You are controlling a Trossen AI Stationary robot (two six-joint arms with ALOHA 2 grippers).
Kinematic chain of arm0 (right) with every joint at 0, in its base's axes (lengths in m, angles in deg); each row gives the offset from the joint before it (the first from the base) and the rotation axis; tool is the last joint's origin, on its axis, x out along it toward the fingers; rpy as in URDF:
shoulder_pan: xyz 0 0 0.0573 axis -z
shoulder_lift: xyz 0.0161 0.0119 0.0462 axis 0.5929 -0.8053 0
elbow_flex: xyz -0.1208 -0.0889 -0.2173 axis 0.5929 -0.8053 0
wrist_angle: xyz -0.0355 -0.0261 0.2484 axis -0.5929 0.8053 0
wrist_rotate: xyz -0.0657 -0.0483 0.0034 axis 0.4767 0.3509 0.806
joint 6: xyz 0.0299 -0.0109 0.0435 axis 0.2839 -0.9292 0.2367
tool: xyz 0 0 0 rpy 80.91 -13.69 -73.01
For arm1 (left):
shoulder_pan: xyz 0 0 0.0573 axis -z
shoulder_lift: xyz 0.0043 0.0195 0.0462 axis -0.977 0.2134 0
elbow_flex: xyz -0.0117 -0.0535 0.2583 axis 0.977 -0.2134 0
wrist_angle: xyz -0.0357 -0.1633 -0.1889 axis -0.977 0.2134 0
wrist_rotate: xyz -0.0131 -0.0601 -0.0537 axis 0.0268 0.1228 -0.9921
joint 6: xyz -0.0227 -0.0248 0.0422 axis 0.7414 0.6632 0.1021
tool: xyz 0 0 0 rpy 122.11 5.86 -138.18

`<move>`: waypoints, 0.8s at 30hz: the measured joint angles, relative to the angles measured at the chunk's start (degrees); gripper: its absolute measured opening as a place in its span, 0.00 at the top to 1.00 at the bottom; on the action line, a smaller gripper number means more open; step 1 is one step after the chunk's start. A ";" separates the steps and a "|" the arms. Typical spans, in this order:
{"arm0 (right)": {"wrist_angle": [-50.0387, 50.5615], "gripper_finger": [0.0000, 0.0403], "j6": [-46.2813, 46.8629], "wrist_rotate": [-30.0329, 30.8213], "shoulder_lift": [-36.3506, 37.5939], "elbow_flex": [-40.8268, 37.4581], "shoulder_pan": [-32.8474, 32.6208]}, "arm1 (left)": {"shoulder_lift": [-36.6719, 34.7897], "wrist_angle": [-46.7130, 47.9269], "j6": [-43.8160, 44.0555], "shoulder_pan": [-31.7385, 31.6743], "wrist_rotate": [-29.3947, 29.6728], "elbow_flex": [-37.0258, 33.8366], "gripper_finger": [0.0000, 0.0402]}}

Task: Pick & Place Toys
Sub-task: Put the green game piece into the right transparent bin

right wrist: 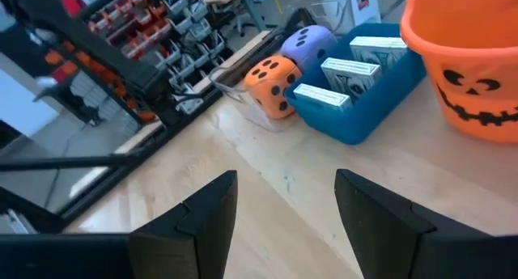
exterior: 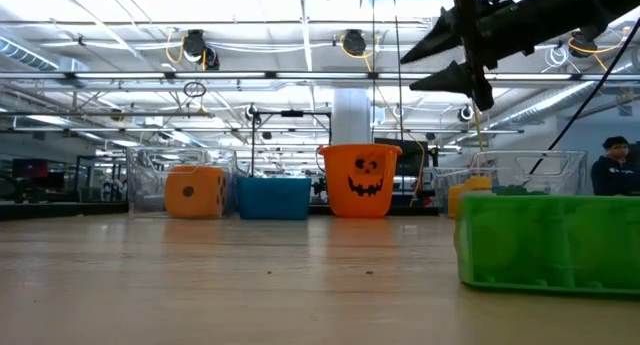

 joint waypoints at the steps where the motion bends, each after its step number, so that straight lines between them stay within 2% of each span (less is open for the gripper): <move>1: -0.56 0.50 1.09 0.01 0.00 0.00 0.00 | -1.28 0.36 0.58 0.02 -0.71 0.00 0.47; 5: -5.75 0.50 7.57 0.01 0.00 0.00 0.00 | -6.77 5.05 1.52 0.04 -1.62 0.00 0.47; 8: -8.35 0.50 8.61 -0.19 0.00 0.00 -0.64 | -10.55 8.10 2.14 0.68 -1.55 -1.30 0.47; 13: -16.63 0.50 8.54 -0.19 -0.88 0.00 -3.77 | -16.70 7.25 6.53 4.68 -1.57 -9.63 0.47; 19: -32.36 0.50 5.14 1.31 -6.78 1.61 -10.70 | -22.92 -1.40 16.74 13.96 -0.36 -23.41 0.47; 24: -32.21 0.52 -3.59 3.09 -13.50 12.03 -16.16 | -24.67 -7.95 22.50 23.88 7.79 -29.68 0.47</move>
